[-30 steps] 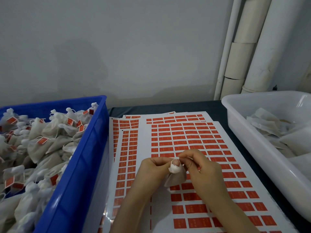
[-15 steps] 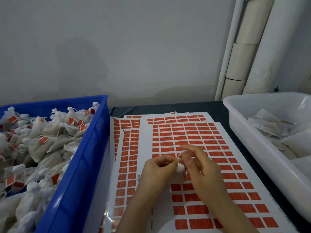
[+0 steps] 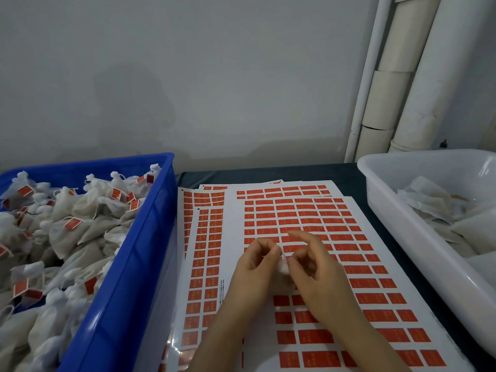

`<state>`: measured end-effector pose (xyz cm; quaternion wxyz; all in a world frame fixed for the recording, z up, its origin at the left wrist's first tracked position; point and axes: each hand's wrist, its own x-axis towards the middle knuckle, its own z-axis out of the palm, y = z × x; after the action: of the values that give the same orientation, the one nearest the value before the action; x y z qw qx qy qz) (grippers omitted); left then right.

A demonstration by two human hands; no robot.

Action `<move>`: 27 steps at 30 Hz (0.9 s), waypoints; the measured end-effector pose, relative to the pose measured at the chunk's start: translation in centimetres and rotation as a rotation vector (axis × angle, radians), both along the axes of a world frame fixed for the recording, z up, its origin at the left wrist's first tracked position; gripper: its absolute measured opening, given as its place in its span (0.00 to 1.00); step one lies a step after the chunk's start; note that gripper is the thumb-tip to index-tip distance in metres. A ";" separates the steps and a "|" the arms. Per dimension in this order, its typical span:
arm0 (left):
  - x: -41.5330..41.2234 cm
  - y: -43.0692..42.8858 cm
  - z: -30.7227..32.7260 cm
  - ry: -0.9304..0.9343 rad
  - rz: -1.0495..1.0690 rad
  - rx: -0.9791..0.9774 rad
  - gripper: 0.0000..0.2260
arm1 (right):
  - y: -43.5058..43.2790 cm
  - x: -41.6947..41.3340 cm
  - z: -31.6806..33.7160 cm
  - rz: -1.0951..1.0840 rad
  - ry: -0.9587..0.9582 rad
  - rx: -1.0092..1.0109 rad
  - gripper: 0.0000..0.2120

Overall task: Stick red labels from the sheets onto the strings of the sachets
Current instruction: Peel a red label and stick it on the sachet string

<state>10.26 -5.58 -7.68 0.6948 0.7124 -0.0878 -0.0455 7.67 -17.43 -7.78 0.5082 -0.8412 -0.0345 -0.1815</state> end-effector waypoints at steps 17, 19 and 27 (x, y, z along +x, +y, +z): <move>-0.2 -0.3 0.2 0.022 0.039 -0.035 0.07 | -0.4 0.2 0.7 0.035 0.119 0.206 0.07; -0.2 -0.2 0.2 0.050 0.028 -0.043 0.07 | -0.6 0.3 0.7 0.001 0.115 0.209 0.05; -0.2 -0.2 0.5 0.189 0.030 0.021 0.17 | -0.6 0.4 0.5 -0.133 0.144 0.204 0.05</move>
<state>10.02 -5.78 -7.22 0.6932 0.7133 -0.0110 -0.1030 8.12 -18.06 -7.29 0.5790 -0.7965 0.0762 -0.1565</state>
